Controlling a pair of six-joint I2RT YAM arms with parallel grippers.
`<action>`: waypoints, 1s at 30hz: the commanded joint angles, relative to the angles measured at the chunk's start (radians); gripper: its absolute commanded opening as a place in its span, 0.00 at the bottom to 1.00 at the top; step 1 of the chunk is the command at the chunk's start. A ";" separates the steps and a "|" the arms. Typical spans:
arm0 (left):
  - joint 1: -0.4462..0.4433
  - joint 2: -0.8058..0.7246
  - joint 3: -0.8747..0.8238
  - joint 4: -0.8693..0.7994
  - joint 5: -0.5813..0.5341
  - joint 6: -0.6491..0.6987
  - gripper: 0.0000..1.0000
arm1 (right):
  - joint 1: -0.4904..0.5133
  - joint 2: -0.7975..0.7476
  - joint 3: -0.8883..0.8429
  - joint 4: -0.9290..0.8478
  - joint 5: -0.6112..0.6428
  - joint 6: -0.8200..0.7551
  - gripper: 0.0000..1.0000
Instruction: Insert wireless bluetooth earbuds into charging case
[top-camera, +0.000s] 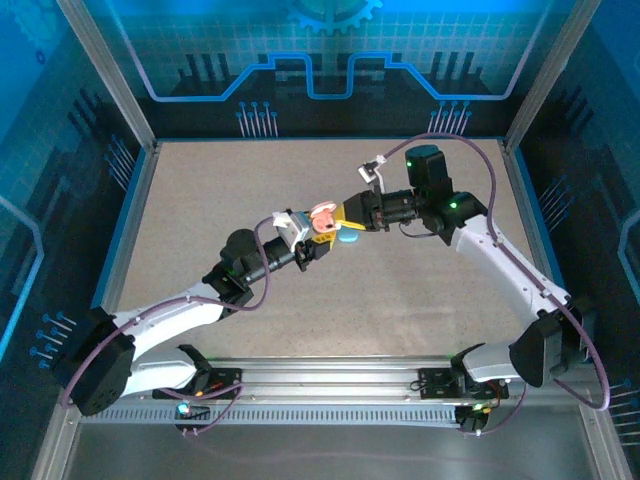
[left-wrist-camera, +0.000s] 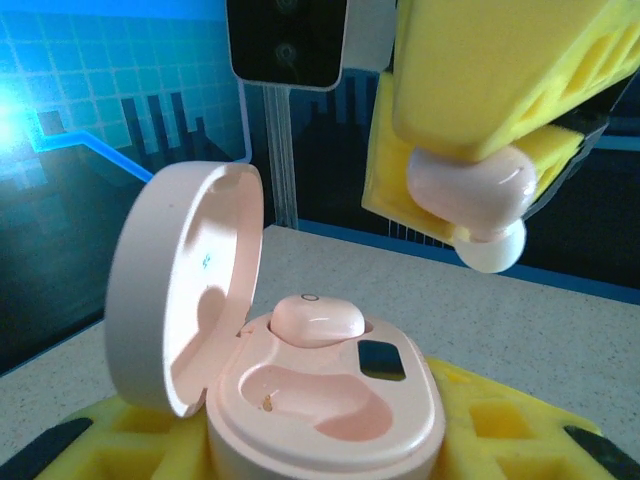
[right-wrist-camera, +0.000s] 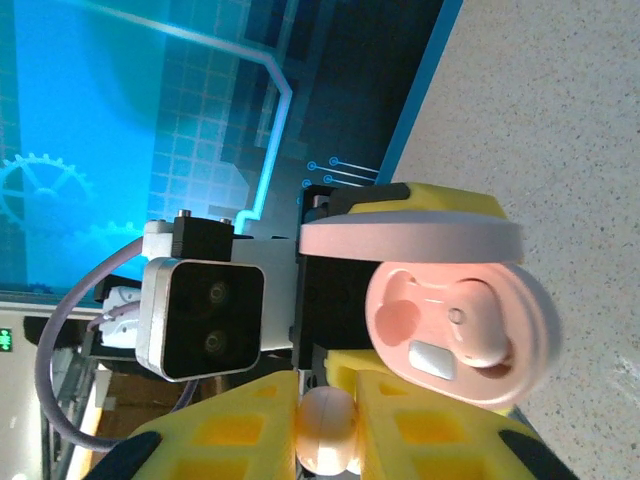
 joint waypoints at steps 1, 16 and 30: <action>-0.012 0.012 -0.001 0.056 -0.007 0.013 0.40 | 0.040 -0.006 0.048 -0.031 0.069 -0.040 0.21; -0.015 0.020 0.002 0.073 0.008 -0.025 0.40 | 0.098 0.008 0.099 -0.083 0.228 -0.077 0.22; -0.015 0.018 0.004 0.072 0.018 -0.042 0.40 | 0.115 0.012 0.099 -0.081 0.272 -0.070 0.21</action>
